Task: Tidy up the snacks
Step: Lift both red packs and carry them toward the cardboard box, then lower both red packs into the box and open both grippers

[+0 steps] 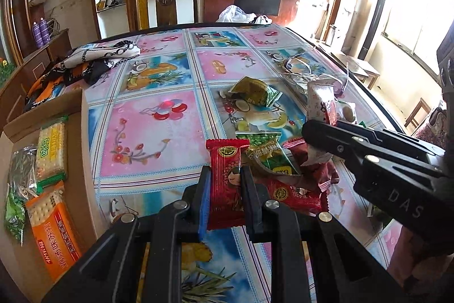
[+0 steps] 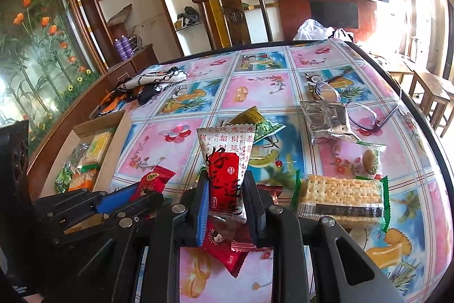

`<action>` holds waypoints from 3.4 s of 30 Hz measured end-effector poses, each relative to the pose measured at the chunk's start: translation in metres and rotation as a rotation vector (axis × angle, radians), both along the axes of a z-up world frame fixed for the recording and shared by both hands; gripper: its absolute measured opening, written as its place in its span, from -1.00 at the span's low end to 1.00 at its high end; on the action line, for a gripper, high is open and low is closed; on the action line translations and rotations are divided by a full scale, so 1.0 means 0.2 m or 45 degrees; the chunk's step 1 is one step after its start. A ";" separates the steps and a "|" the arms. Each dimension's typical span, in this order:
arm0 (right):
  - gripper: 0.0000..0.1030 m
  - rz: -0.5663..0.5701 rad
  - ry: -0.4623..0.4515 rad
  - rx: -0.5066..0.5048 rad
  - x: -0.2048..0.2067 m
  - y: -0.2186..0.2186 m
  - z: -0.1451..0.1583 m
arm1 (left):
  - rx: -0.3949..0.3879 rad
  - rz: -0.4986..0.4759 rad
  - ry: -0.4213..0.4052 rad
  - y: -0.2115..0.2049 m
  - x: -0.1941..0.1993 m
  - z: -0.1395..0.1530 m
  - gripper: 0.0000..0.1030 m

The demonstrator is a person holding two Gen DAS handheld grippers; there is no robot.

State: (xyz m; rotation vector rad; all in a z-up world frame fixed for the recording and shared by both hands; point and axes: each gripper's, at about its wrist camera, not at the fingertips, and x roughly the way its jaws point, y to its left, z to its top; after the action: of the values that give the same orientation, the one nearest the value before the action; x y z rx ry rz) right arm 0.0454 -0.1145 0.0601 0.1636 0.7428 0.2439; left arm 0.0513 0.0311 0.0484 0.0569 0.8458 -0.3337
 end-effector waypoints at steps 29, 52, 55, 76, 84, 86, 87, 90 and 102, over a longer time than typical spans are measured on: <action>-0.53 0.007 -0.017 0.012 -0.01 0.00 0.00 | -0.045 0.021 -0.020 0.04 -0.01 0.05 -0.63; -0.53 0.199 -0.064 0.025 -0.08 0.20 0.00 | -0.182 0.226 -0.097 0.43 0.03 0.19 -0.63; -0.53 0.228 -0.061 0.049 -0.08 0.22 0.00 | -0.193 0.253 -0.096 0.48 0.03 0.19 -0.63; -0.52 0.503 -0.060 0.180 -0.24 0.76 -0.02 | -0.222 0.501 -0.111 0.96 -0.09 0.13 -0.63; -0.52 0.569 -0.067 0.107 -0.27 0.86 -0.06 | -0.229 0.529 -0.094 1.02 -0.15 0.07 -0.63; -0.52 0.575 -0.081 0.077 -0.28 0.88 -0.06 | -0.231 0.532 -0.091 1.03 -0.17 0.06 -0.63; -0.52 0.580 -0.082 0.069 -0.28 0.89 -0.07 | -0.231 0.536 -0.089 1.04 -0.18 0.06 -0.63; -0.52 0.589 -0.067 0.068 -0.27 0.89 -0.08 | -0.238 0.544 -0.073 1.06 -0.19 0.03 -0.63; -0.52 0.656 -0.007 0.009 -0.27 0.98 -0.15 | -0.192 0.580 -0.014 1.08 -0.18 -0.02 -0.63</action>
State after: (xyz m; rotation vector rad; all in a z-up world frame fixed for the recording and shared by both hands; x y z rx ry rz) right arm -0.0093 0.0812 0.0297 -0.0259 0.7700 0.7366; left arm 0.0149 0.2473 0.0442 -0.2709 0.7954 0.0324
